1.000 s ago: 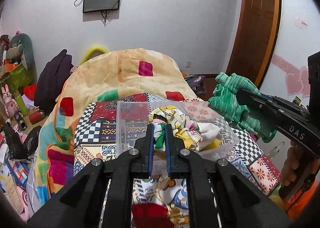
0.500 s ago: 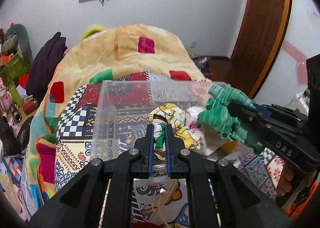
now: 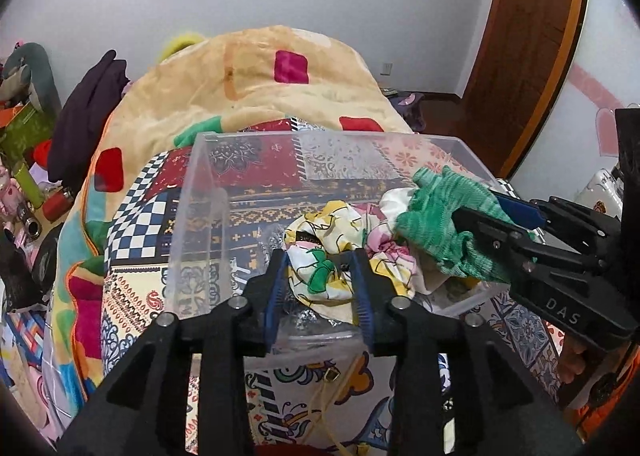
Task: Organize soft objects
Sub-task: 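Lower the scarf into the clear box with the left tool while the right tool drops the glove in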
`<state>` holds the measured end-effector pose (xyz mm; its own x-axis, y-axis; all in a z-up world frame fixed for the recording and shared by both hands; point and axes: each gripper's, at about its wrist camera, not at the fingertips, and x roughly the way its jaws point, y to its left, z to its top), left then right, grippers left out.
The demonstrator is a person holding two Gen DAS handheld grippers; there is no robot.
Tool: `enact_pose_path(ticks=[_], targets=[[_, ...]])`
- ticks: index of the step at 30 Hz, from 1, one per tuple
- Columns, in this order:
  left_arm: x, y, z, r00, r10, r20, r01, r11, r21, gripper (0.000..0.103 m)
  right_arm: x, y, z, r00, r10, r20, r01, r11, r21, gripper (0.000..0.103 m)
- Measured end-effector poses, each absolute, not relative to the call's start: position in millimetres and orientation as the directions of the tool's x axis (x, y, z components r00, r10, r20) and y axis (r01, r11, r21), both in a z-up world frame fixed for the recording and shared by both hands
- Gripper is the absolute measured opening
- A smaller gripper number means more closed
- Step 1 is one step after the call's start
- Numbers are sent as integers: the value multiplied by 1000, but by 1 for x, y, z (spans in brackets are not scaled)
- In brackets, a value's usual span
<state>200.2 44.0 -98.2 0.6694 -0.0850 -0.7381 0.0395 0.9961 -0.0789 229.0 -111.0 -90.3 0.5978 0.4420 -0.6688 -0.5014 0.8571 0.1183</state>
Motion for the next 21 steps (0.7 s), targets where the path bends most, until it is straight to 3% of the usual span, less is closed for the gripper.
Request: enact_pose_path(ticks=[2,6,11,15,18,21], targets=[[196,44,-93,679,-86,-729,45,996,-76,39,228,-115,-87,593,452,-666,-503,854,132,45],[181,43,-78,710,-84,-699,48,996,-70,55,220,-126,-75,599,478,-643,-507,848,157,57],[160,42,-56,748,-88,-658,52,996,-74,64,203,-136,-53,644,488,-589,-504,850,152,82],[141,41,-43,774,-77,-628,57,997,-51,70,186,-144,-35,676,498,-543,-507,849,147,90],[127,42,-40,776,-68,-626,58,998,-37,84,177,-149,-29,686,510,-520,-508,846,159,103],[117,45,-43,768,-69,-637,53,998,-44,90,168,-150,-30,673,525,-521,-528,834,160,103]])
